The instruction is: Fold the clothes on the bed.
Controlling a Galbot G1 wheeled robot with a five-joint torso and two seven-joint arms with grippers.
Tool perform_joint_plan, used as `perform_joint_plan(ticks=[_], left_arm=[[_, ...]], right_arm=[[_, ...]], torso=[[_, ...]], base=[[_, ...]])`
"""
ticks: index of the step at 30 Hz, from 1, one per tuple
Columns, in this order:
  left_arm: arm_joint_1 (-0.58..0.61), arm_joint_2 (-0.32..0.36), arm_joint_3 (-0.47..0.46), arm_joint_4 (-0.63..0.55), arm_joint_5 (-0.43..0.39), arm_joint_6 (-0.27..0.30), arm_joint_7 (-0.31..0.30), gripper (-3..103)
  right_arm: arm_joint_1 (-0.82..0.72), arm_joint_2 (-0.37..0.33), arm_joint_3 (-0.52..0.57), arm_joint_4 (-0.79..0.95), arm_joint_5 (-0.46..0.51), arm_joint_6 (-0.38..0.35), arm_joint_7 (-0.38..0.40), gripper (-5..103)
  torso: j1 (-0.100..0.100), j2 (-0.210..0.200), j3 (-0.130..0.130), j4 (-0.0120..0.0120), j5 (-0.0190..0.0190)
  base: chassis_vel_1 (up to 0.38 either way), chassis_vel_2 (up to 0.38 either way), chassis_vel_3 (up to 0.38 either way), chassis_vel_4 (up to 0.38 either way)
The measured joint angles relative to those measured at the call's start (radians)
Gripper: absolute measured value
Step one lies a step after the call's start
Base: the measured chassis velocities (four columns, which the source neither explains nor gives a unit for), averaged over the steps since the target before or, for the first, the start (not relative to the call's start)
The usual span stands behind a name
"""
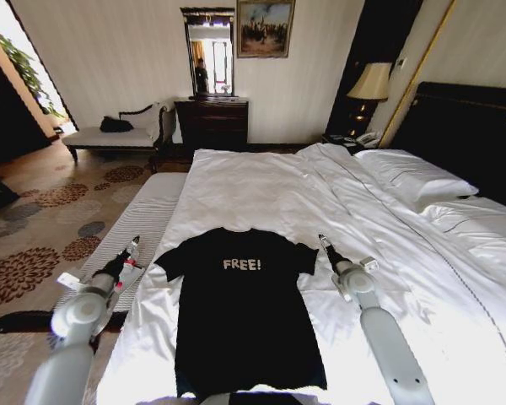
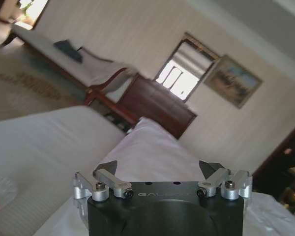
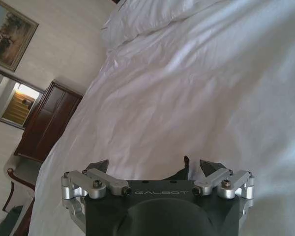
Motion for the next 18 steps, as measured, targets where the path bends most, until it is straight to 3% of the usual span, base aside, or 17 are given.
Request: perform_joint_plan(ticks=[5, 15, 18], left_arm=[[0.027, -0.009, -0.009, -0.114, -0.002, 0.013, -0.008, 100], [0.073, -0.028, -0.031, -0.17, 0.005, 0.025, -0.033, 100], [0.081, -0.027, -0.041, -0.177, 0.007, 0.027, -0.036, 100]], right_arm=[[0.024, -0.021, -0.017, -0.072, -0.008, -0.024, -0.054, 100], [0.043, -0.025, -0.038, -0.159, -0.097, -0.024, -0.132, 103], [0.041, -0.022, -0.042, -0.156, -0.104, -0.023, -0.146, 90]], torso=[[0.0, 0.0, 0.0, -0.0005, 0.0001], [0.0, 0.0, 0.0, -0.0001, 0.0], [0.0, 0.0, 0.0, -0.0002, 0.0]], base=[[0.0, 0.0, 0.0, 0.0], [0.0, 0.0, 0.0, 0.0], [0.0, 0.0, 0.0, 0.0]])
